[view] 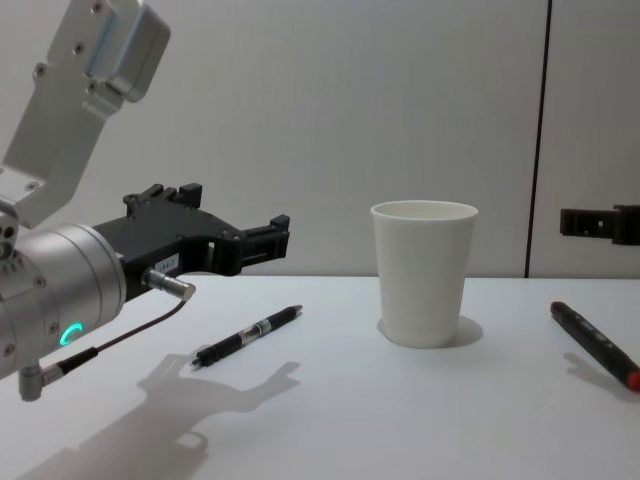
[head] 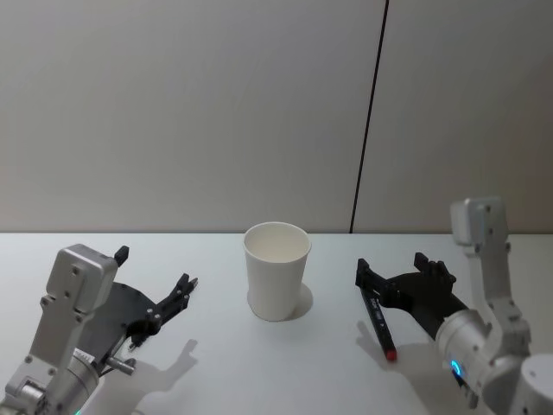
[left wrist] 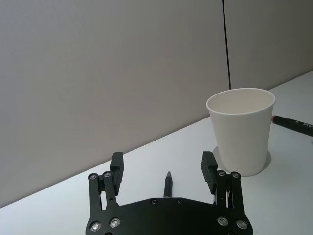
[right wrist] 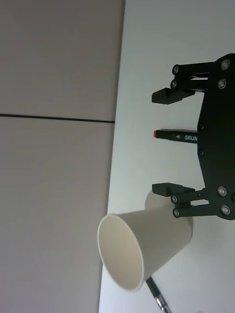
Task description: Place the pen into the pen holder.
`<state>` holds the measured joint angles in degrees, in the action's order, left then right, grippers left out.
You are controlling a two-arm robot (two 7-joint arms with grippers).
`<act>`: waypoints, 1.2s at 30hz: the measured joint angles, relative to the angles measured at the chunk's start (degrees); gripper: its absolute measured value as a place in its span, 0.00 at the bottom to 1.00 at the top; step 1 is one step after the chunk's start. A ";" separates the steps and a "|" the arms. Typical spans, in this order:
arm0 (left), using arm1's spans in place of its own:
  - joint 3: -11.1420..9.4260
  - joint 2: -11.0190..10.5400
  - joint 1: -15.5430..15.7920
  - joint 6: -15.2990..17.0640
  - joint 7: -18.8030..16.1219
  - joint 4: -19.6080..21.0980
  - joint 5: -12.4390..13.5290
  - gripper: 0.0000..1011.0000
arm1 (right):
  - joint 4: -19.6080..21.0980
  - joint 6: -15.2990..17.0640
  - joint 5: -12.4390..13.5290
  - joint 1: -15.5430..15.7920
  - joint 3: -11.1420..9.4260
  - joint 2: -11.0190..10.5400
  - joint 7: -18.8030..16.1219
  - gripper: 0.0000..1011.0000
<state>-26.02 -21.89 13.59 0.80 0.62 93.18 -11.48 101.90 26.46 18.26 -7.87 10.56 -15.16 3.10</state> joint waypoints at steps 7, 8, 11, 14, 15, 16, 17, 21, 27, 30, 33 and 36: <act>0.00 0.00 0.00 0.00 0.00 0.00 0.00 0.99 | -2.03 9.59 0.07 -4.80 -0.08 1.80 2.98 0.99; 0.00 0.00 0.00 0.00 0.00 0.00 0.00 0.99 | -2.38 10.21 0.02 -5.40 -0.01 2.02 3.18 0.99; 0.00 0.00 0.00 0.00 0.00 0.00 0.00 0.99 | -4.03 14.18 -0.30 -7.93 0.44 2.96 4.59 0.99; 0.00 0.00 0.00 0.00 0.00 0.00 0.00 0.99 | -6.10 17.70 -0.92 -10.57 1.11 4.01 5.93 0.99; 0.00 0.00 0.00 0.00 0.00 0.00 0.00 0.99 | -7.17 19.04 -1.23 -11.76 1.51 4.51 6.54 0.99; 0.00 0.00 0.00 0.00 0.00 0.00 0.00 0.99 | -7.68 19.89 -1.47 -12.31 1.73 4.76 6.93 0.99; 0.00 0.00 0.00 0.00 0.00 0.00 0.00 0.99 | -8.77 20.92 -1.83 -13.53 2.22 5.30 7.46 0.99; 0.00 0.00 0.00 0.00 0.00 0.00 0.00 0.99 | -11.02 23.10 -2.76 -15.73 3.17 6.27 8.64 0.99; 0.00 0.00 0.00 0.00 0.00 0.00 0.00 0.99 | -14.01 25.43 -3.93 -18.37 4.46 7.55 9.94 0.99; 0.00 0.00 0.00 0.00 0.00 0.00 0.00 0.99 | -14.93 26.29 -4.24 -19.05 4.75 7.94 10.35 0.99; 0.00 0.00 0.00 0.00 0.00 0.00 0.00 0.99 | -16.11 27.11 -4.61 -19.87 5.02 8.44 10.82 0.99; 0.00 0.00 0.00 0.00 0.00 0.00 0.00 0.99 | -17.04 27.64 -5.02 -20.45 5.26 8.74 11.14 0.99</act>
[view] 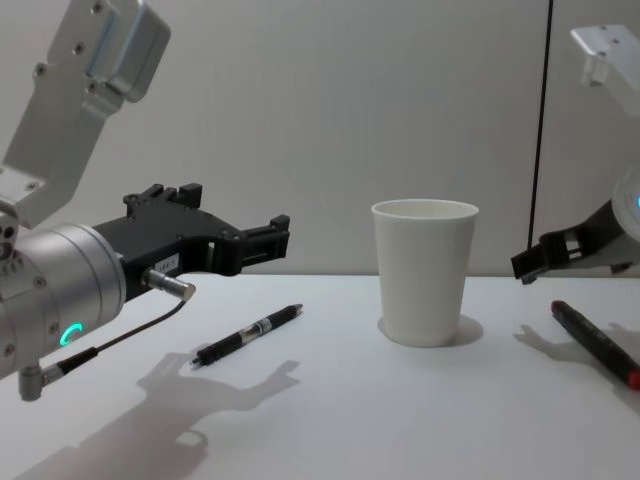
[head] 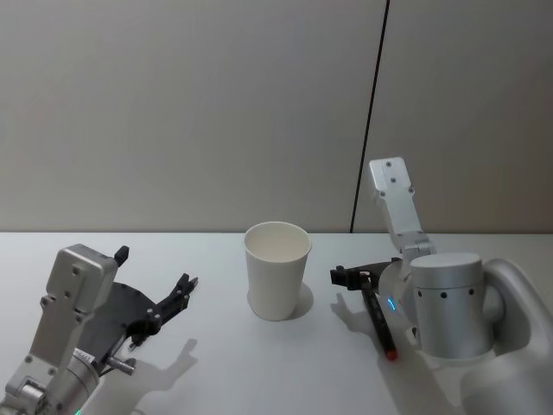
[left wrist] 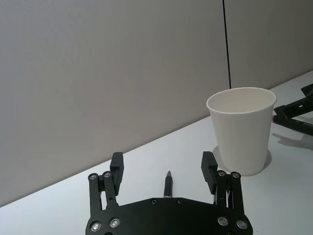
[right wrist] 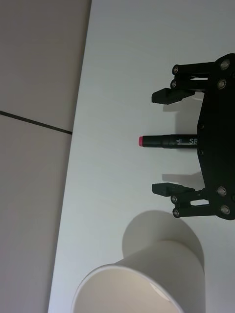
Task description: Place the pen into the pen holder.
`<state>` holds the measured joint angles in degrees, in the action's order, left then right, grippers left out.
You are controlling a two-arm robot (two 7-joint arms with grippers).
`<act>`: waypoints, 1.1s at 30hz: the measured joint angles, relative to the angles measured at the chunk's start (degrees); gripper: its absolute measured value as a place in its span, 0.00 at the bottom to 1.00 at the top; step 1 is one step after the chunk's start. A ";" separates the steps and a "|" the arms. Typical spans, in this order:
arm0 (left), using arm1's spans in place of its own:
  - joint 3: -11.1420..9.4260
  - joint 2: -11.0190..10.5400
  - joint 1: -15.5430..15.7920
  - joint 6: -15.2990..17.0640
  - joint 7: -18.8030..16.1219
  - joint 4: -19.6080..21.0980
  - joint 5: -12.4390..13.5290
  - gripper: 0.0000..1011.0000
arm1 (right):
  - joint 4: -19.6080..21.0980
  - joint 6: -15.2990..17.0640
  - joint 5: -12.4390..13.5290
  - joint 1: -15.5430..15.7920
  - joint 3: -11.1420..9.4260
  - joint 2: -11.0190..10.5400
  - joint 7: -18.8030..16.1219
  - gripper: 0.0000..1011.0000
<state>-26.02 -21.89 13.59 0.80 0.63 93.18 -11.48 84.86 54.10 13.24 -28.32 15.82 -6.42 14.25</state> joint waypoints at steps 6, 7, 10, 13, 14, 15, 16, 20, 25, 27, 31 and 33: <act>0.00 0.00 0.00 0.00 0.00 0.00 0.00 0.99 | -1.61 0.27 -0.77 -0.63 0.44 0.23 0.41 0.99; 0.00 0.00 0.00 0.00 0.00 0.00 0.00 0.99 | -1.84 0.26 -0.85 -0.68 0.51 0.24 0.44 0.99; 0.00 0.00 0.00 0.00 0.00 0.00 0.00 0.99 | -2.50 0.04 -1.23 -0.76 0.65 0.26 0.52 0.99; 0.00 0.00 0.00 0.00 0.00 0.00 0.00 0.99 | -3.30 -0.40 -1.49 -0.76 0.77 0.26 0.54 0.99; 0.00 0.00 0.00 0.00 0.00 0.00 0.00 0.99 | -3.49 -0.58 -1.59 -0.75 0.79 0.26 0.54 0.99; 0.00 0.00 0.00 0.00 0.00 0.00 0.00 0.99 | -3.82 -0.85 -1.72 -0.71 0.81 0.25 0.55 0.99; 0.00 0.00 0.00 0.00 0.00 0.00 0.00 0.99 | -4.01 -0.98 -1.77 -0.65 0.82 0.25 0.55 0.99; 0.00 0.00 0.00 0.00 0.00 0.00 0.00 0.99 | -4.86 -1.81 -2.07 -0.34 0.76 0.25 0.55 0.99; 0.00 0.00 0.00 0.00 0.00 0.00 0.00 0.99 | -5.60 -2.64 -2.15 0.03 0.41 0.37 0.53 0.99; 0.00 0.00 0.00 0.00 0.00 0.00 0.00 0.99 | -5.91 -3.06 -2.15 0.23 0.13 0.46 0.48 0.99; 0.00 0.00 0.00 0.00 0.00 0.00 0.00 0.99 | -6.30 -3.80 -1.98 0.57 -0.46 0.71 0.33 0.99; 0.00 0.00 0.00 0.00 0.00 0.00 0.00 0.99 | -6.41 -4.20 -1.87 0.70 -0.74 0.82 0.18 0.99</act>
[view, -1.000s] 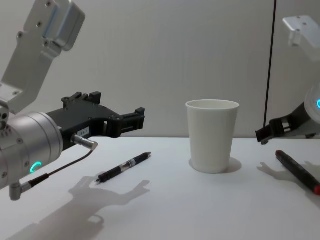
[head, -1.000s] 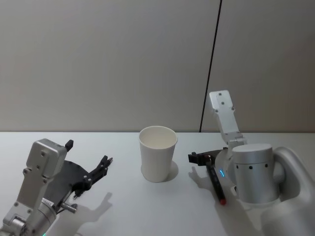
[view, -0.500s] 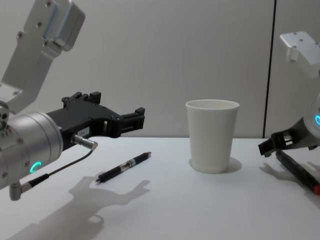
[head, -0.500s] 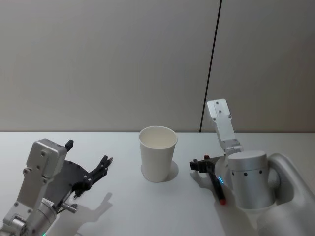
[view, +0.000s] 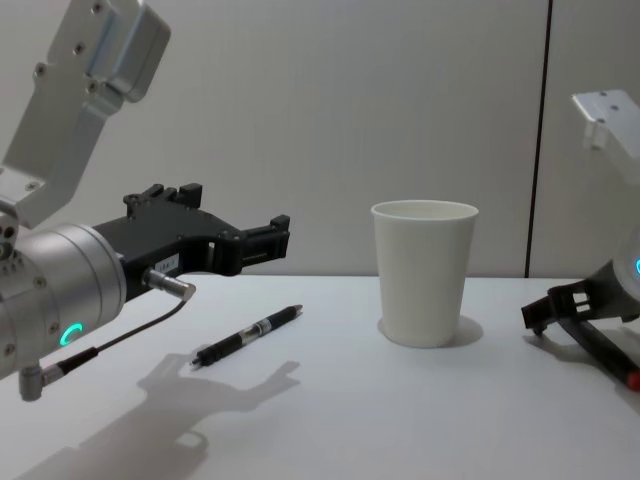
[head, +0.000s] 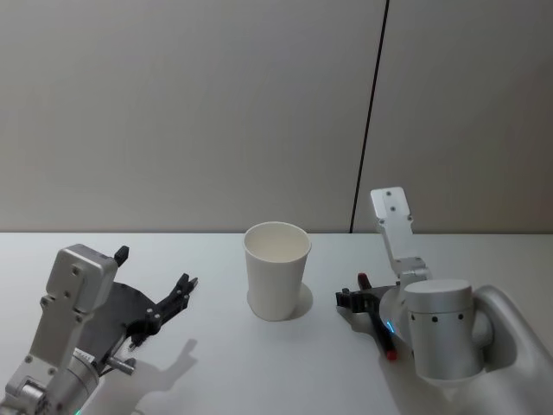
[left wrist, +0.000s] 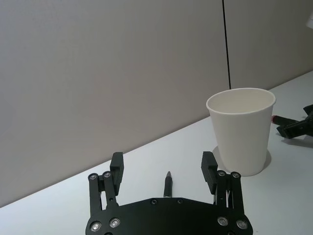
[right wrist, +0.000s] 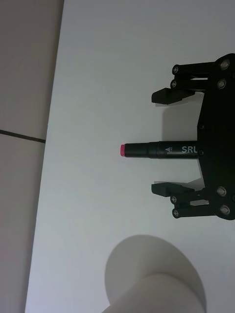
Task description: Place the pen into the pen holder.
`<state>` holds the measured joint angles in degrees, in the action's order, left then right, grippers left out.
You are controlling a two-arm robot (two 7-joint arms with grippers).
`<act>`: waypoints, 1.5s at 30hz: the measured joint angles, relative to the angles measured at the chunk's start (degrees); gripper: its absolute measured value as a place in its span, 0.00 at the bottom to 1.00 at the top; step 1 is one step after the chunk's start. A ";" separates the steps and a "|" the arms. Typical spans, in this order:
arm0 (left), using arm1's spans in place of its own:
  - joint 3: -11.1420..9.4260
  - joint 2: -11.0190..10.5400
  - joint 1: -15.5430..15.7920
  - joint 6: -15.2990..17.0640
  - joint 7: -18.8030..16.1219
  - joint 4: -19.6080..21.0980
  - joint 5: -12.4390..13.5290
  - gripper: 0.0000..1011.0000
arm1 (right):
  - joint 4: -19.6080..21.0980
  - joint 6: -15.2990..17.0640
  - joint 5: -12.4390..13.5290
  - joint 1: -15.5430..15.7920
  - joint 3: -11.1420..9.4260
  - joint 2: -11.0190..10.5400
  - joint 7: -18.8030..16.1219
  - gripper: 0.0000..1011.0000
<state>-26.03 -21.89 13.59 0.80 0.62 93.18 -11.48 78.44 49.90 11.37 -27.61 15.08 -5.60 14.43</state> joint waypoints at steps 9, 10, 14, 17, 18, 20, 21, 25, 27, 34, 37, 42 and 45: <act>0.00 0.00 0.00 0.00 0.00 0.00 0.00 0.99 | -0.63 -2.08 0.91 0.84 -1.60 0.76 -0.84 0.99; 0.00 0.00 0.00 0.00 0.00 0.00 0.00 0.99 | -0.67 -2.20 0.95 0.88 -1.68 0.80 -0.90 0.99; 0.00 0.00 0.00 0.00 0.00 0.00 0.00 0.99 | -0.83 -2.64 1.11 1.07 -2.01 0.97 -1.12 0.99; 0.00 0.00 0.00 0.00 0.00 0.00 0.00 0.99 | -0.92 -2.91 1.25 1.17 -2.20 1.07 -1.30 0.99; 0.00 0.00 0.00 0.00 0.00 0.00 0.00 0.99 | -0.94 -2.98 1.28 1.20 -2.24 1.10 -1.36 0.98; 0.00 0.00 0.00 0.00 0.00 0.00 0.00 0.99 | -1.01 -3.16 1.37 1.25 -2.32 1.16 -1.49 0.95; 0.00 0.00 0.00 0.00 0.00 0.00 0.00 0.99 | -1.03 -3.20 1.40 1.27 -2.34 1.18 -1.52 0.93; 0.00 0.00 0.00 0.00 0.00 0.00 0.00 0.99 | -1.10 -3.41 1.48 1.34 -2.40 1.28 -1.66 0.83; 0.00 0.00 0.00 0.00 0.00 0.00 0.00 0.99 | -1.13 -3.50 1.52 1.36 -2.44 1.33 -1.74 0.78; 0.00 0.00 0.00 0.00 0.00 0.00 0.00 0.99 | -1.23 -3.68 1.60 1.42 -2.57 1.38 -1.86 0.61; 0.00 0.00 0.00 0.00 0.00 0.00 0.00 0.99 | -1.26 -3.75 1.63 1.45 -2.63 1.40 -1.87 0.59; 0.00 0.00 0.00 0.00 0.00 0.00 0.00 0.99 | -1.28 -3.80 1.65 1.48 -2.69 1.42 -1.87 0.56; 0.00 0.00 0.00 0.00 0.00 0.00 0.00 0.99 | -1.30 -3.83 1.65 1.50 -2.70 1.42 -1.87 0.54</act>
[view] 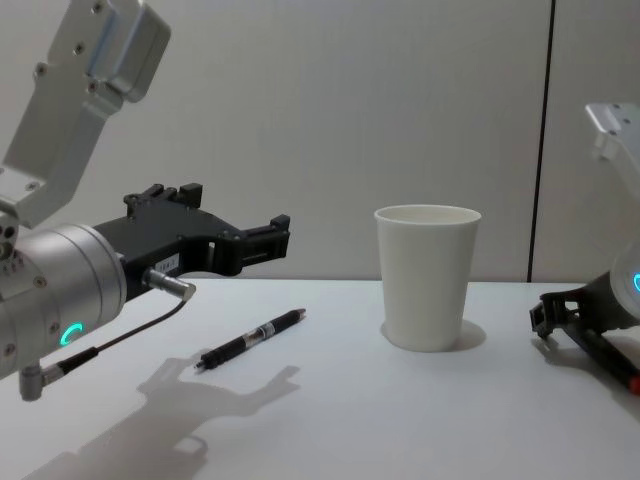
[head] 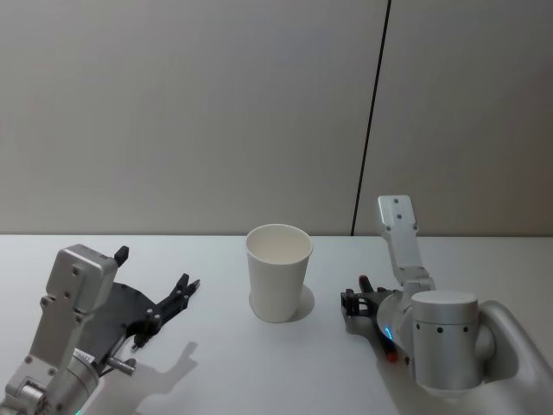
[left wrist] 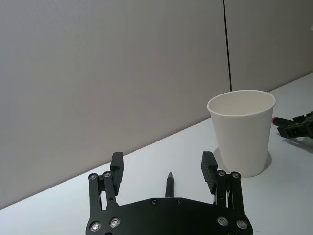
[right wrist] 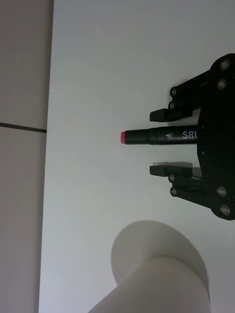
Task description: Place the pen into the pen holder.
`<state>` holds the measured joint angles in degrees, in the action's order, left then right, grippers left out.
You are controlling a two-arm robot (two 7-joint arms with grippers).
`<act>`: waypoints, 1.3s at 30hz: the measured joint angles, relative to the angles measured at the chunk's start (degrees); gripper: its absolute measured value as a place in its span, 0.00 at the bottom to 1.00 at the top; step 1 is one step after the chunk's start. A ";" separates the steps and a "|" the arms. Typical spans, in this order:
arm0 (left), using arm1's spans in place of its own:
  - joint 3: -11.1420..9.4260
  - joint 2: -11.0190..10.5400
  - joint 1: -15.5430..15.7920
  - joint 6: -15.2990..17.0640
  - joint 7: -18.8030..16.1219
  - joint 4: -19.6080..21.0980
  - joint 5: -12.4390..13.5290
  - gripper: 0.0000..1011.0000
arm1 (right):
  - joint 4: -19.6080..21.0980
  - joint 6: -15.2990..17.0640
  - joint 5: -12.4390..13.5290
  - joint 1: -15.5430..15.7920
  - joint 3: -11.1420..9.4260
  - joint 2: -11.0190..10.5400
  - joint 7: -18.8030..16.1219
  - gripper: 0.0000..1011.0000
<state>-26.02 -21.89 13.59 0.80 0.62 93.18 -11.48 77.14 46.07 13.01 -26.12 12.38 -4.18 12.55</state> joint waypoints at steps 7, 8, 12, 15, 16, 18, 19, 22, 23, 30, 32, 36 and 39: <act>0.00 0.00 0.00 0.00 0.00 0.00 0.00 0.99 | -0.01 -0.03 0.00 0.02 -0.04 0.00 0.00 0.49; 0.00 0.00 0.00 0.00 0.00 0.00 0.00 0.99 | -0.01 -0.04 0.00 0.02 -0.04 0.00 0.00 0.49; 0.00 0.00 0.00 0.00 0.00 0.00 0.00 0.99 | -0.03 -0.04 0.00 0.04 -0.07 0.00 0.01 0.45; 0.00 0.00 0.00 0.00 0.00 0.00 0.00 0.99 | -0.04 -0.04 0.00 0.05 -0.09 0.00 0.01 0.44; 0.00 0.00 0.00 0.00 0.00 0.00 0.00 0.99 | -0.05 -0.04 0.00 0.05 -0.09 0.00 0.01 0.44; 0.00 0.00 0.00 0.00 0.00 0.00 0.00 0.99 | -0.06 -0.04 0.00 0.06 -0.10 0.00 0.01 0.42; 0.00 0.00 0.00 0.00 0.00 0.00 0.00 0.99 | -0.06 -0.04 0.00 0.06 -0.09 0.00 0.01 0.41; 0.00 0.00 0.00 0.00 0.00 0.00 0.00 0.99 | -0.07 -0.05 0.00 0.08 -0.10 0.00 0.01 0.39; 0.00 0.00 0.00 0.00 0.00 0.00 0.00 0.99 | -0.08 -0.05 0.00 0.08 -0.10 0.00 0.01 0.39; 0.00 0.00 0.00 0.00 0.00 0.00 0.00 0.99 | -0.11 -0.05 0.00 0.10 -0.09 -0.01 0.01 0.35; 0.00 0.00 0.00 0.00 0.00 0.00 0.00 0.99 | -0.11 -0.05 0.00 0.10 -0.09 0.00 0.02 0.33; 0.00 0.00 0.00 0.00 0.00 0.00 0.01 0.99 | -0.11 -0.05 0.00 0.10 -0.09 0.00 0.02 0.30; 0.00 0.00 0.00 0.00 0.00 0.00 0.00 0.99 | -0.11 -0.05 0.00 0.10 -0.09 -0.01 0.02 0.28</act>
<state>-26.02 -21.89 13.59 0.80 0.62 93.18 -11.48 77.02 46.02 13.01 -26.01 12.29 -4.18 12.58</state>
